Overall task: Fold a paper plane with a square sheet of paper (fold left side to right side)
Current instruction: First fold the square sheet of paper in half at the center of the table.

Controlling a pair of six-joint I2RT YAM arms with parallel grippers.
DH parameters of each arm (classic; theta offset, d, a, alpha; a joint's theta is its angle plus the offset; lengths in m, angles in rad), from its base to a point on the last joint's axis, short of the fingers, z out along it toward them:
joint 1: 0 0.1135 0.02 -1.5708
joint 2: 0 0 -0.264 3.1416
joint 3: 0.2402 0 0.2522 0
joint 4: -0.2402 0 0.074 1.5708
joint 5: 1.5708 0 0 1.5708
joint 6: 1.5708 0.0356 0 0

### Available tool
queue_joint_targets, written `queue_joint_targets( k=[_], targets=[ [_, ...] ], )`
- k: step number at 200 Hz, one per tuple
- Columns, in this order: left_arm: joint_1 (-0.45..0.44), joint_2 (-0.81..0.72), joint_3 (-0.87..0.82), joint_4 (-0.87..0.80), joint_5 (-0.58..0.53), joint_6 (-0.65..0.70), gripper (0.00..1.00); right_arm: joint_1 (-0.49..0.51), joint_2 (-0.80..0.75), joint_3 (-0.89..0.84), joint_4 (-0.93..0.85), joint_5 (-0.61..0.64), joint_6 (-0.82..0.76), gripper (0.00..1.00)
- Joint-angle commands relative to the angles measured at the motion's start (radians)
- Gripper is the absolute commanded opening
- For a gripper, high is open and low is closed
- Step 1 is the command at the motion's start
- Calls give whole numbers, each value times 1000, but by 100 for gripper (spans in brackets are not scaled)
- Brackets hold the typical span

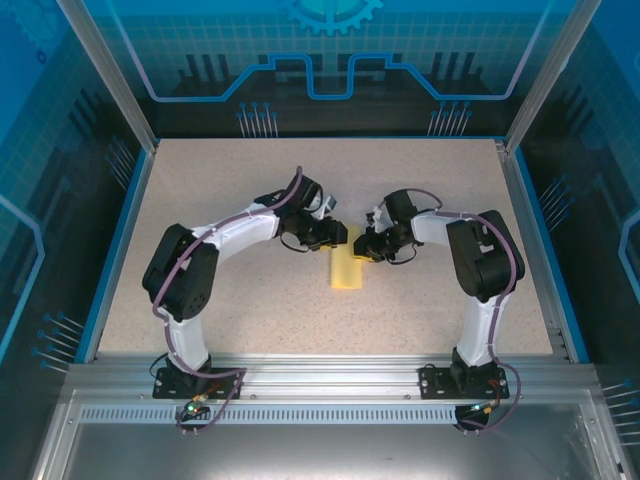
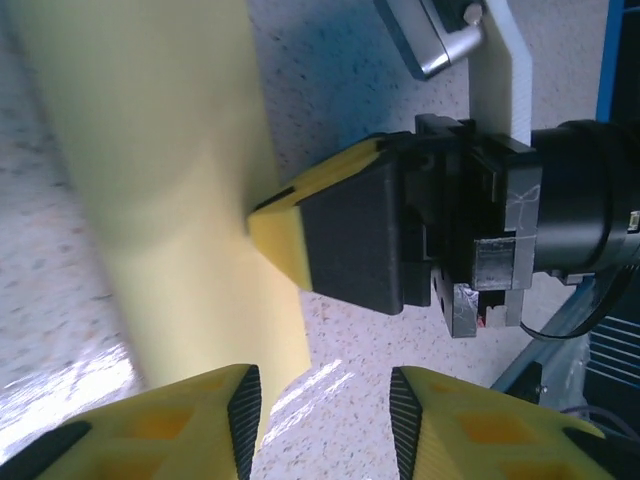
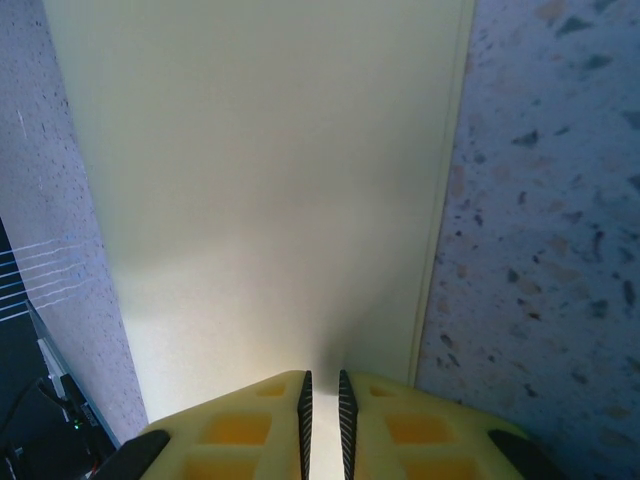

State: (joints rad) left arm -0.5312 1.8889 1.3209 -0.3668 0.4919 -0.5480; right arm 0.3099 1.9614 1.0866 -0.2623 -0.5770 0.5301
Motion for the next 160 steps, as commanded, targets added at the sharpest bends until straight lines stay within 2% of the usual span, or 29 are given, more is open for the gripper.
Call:
queue_joint_targets(
  k=[1, 73, 128, 160],
  targets=[
    [-7, 69, -2, 35, 63, -15, 40, 18, 49, -4, -58, 68, -22, 18],
    [-7, 154, -9, -52, -73, 19, 38, 22, 54, 7, -91, 89, -36, 18],
    [-7, 167, -46, -66, -104, 36, 38, 22, 71, 20, -132, 112, -57, 19],
    [2, 121, -98, -59, -103, 37, 39, 23, 80, 28, -146, 109, -66, 19]
  ],
)
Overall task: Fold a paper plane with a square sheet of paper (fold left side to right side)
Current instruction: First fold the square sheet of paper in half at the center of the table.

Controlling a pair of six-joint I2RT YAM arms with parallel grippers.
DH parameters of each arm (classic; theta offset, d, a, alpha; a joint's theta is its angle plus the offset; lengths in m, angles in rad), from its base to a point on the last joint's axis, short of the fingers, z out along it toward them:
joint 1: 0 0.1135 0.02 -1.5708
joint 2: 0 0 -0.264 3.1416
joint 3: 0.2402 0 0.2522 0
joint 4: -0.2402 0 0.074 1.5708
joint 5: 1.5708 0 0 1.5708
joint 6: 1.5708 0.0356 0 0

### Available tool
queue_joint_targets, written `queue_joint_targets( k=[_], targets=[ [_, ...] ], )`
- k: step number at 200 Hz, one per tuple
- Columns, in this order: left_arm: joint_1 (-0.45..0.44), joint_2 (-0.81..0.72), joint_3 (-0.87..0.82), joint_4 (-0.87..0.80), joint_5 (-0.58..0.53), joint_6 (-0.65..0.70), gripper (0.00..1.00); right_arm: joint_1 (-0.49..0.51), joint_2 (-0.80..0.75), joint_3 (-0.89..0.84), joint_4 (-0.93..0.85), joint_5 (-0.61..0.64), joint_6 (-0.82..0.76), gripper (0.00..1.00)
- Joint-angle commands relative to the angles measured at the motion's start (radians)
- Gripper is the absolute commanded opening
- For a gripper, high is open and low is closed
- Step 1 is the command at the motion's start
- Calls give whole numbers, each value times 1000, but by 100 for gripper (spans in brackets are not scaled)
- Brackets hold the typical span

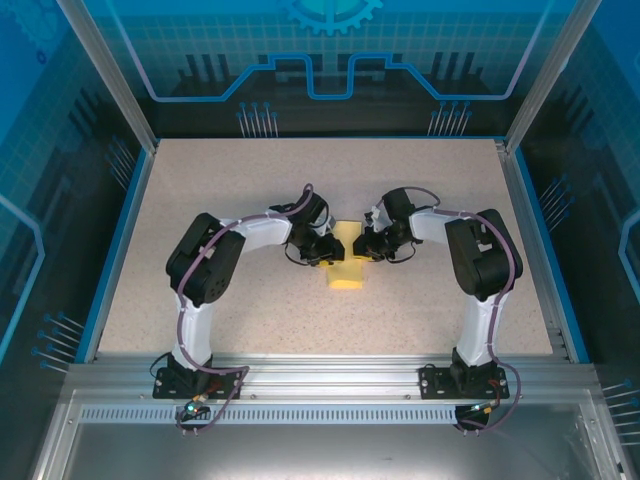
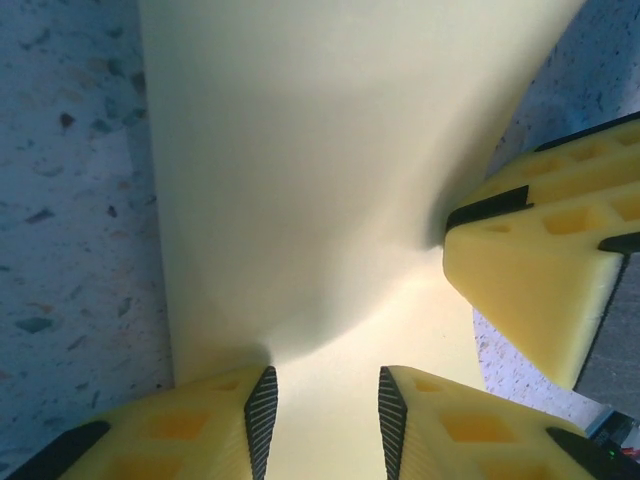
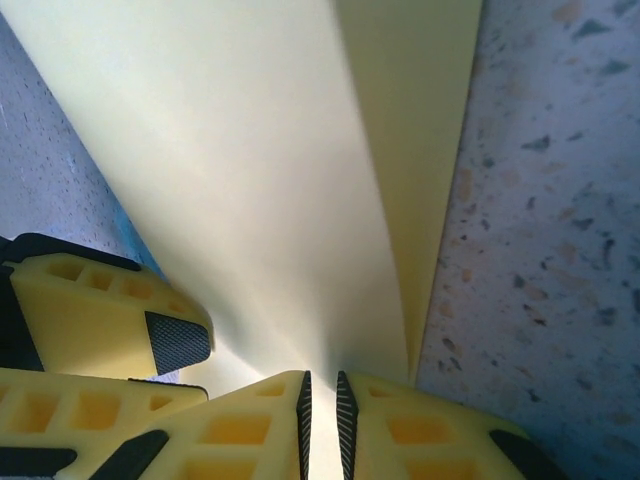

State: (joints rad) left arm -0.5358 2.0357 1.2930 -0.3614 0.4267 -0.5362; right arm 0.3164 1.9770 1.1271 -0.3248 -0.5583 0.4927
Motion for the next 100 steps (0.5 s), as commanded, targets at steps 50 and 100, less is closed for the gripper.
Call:
queue_joint_targets(
  k=[50, 100],
  targets=[
    [45, -153, -125, -29, 13, 24, 42, 16, 66, -10, -81, 81, -31, 19],
    [44, -90, -31, 70, 132, -19, 41, 18, 63, -7, -82, 77, -32, 19]
  ],
)
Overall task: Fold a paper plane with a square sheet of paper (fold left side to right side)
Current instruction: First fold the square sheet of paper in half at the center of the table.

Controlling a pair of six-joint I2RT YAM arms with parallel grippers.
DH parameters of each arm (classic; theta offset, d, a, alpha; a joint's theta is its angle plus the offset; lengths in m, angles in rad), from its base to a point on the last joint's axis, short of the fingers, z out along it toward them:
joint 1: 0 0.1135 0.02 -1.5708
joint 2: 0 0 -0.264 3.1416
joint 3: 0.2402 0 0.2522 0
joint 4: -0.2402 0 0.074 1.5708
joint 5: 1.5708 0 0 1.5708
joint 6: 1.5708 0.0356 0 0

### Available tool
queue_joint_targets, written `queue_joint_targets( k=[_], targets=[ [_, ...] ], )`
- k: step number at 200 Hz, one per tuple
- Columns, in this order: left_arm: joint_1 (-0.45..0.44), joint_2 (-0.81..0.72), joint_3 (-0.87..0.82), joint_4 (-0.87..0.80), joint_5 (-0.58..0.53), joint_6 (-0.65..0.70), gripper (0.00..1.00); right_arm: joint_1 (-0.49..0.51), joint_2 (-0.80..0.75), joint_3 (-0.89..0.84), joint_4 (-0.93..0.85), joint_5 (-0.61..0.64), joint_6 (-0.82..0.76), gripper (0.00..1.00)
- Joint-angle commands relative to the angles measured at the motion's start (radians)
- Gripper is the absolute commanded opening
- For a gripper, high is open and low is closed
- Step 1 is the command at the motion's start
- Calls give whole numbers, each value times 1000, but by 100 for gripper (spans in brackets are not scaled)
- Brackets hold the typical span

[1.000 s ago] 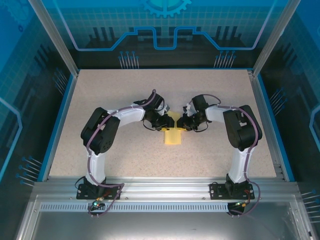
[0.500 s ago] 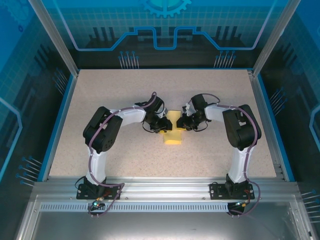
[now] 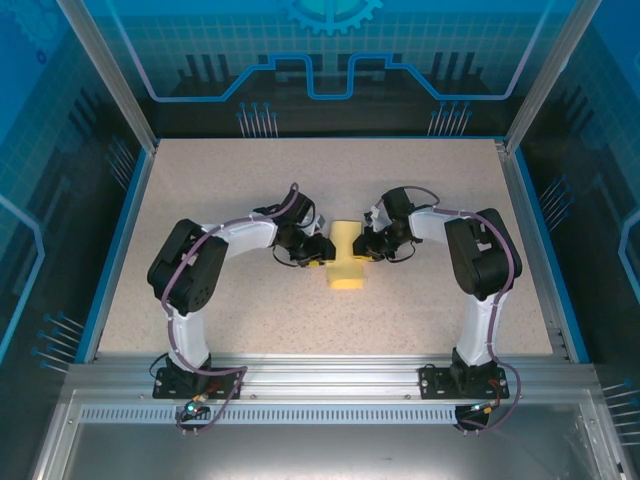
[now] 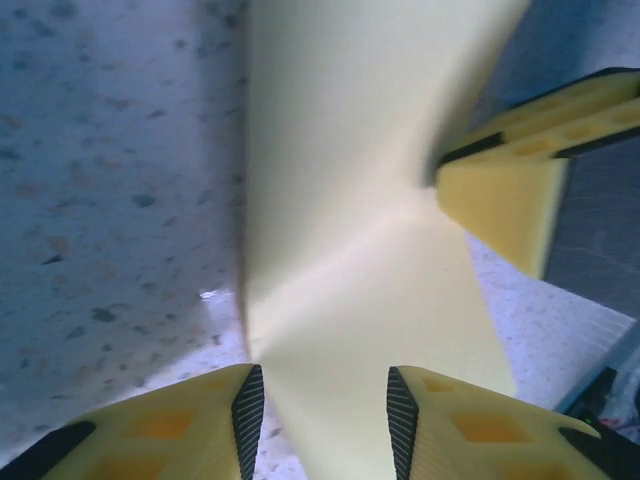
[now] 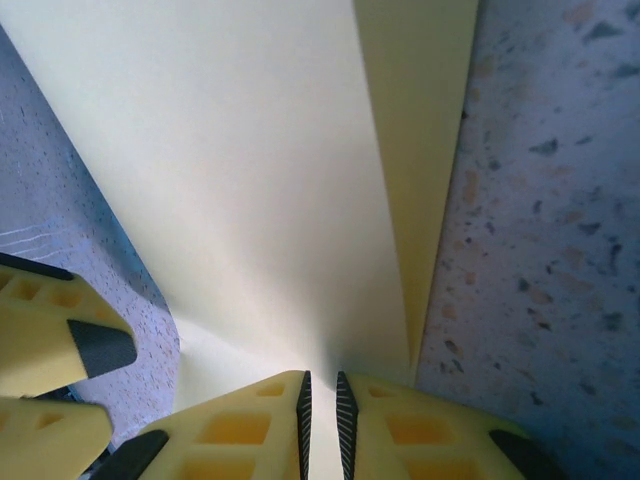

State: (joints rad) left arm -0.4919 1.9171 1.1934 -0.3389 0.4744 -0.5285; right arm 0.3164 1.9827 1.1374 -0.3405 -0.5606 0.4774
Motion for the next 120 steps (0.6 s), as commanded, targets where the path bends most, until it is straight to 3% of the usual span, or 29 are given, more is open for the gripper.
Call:
queue_joint_targets(
  k=[1, 47, 120],
  targets=[
    [1, 32, 71, 47, 85, -27, 41, 18, 58, -18, -66, 80, -16, 19],
    [1, 171, 201, 29, 104, -18, 40, 21, 62, -14, -73, 85, -19, 19],
    [18, 244, 247, -34, -1, 4, 41, 30, 66, 10, -137, 141, -52, 19]
  ],
)
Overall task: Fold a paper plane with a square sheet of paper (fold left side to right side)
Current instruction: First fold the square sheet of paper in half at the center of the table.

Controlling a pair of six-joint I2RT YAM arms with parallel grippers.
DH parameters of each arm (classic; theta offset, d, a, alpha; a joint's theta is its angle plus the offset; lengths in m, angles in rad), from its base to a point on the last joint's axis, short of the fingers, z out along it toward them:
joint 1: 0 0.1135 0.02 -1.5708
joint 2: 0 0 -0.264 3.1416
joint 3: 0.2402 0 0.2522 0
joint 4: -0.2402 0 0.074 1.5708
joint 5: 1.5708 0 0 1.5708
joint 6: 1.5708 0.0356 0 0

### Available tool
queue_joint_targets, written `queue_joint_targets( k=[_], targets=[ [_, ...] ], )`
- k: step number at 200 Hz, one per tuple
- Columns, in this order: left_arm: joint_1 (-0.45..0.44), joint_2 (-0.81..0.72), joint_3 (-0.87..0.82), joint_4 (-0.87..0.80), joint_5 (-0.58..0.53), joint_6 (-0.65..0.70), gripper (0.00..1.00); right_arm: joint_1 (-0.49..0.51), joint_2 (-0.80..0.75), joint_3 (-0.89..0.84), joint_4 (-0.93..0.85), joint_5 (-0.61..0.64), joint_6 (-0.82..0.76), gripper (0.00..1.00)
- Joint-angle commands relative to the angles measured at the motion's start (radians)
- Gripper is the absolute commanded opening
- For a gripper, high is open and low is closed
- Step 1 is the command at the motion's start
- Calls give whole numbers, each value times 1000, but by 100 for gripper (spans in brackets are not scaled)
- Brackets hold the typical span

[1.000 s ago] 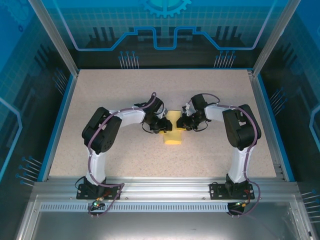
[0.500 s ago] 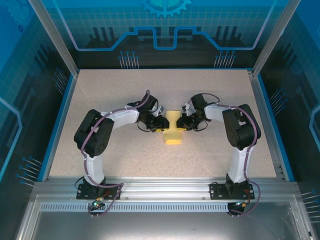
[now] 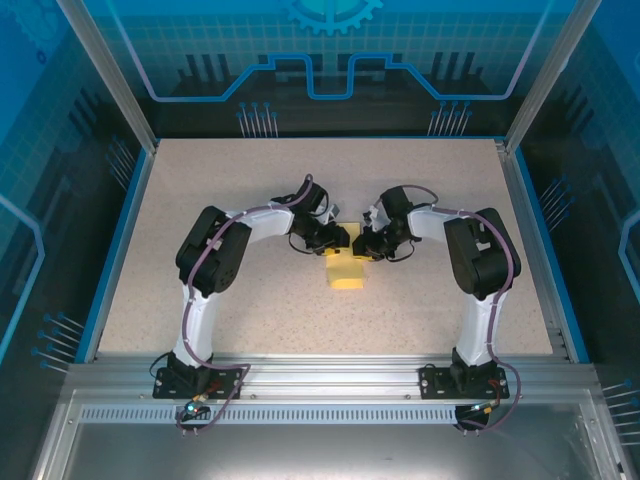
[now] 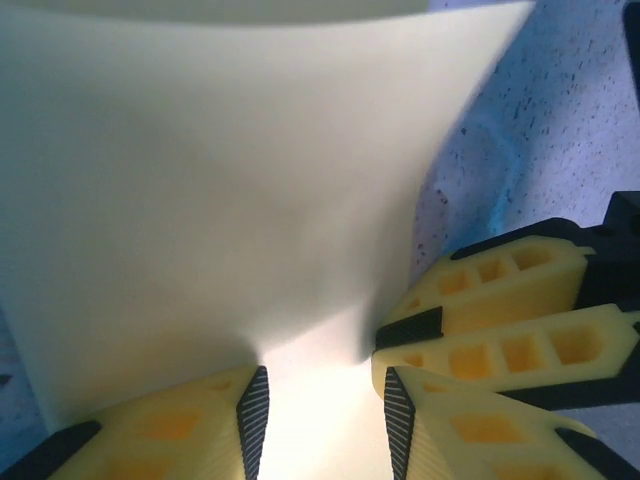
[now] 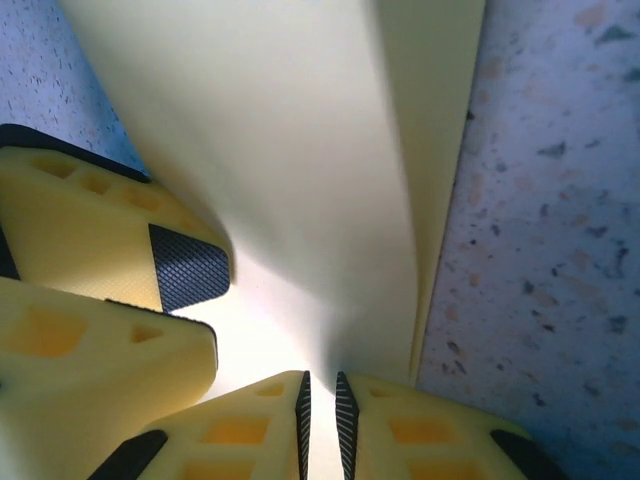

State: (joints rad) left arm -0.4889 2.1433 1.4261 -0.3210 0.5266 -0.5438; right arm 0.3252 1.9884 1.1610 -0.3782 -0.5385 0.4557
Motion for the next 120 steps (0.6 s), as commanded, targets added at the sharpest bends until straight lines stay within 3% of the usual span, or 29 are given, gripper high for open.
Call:
queue_joint_targets(
  k=[1, 72, 120],
  targets=[
    [15, 16, 13, -52, -55, 19, 41, 21, 60, -13, -101, 121, -31, 19],
    [107, -37, -44, -65, -70, 61, 44, 21, 61, -15, -112, 122, -37, 19],
    [124, -112, -13, -77, 4, 140, 43, 22, 61, -14, -104, 110, -33, 19]
  ],
)
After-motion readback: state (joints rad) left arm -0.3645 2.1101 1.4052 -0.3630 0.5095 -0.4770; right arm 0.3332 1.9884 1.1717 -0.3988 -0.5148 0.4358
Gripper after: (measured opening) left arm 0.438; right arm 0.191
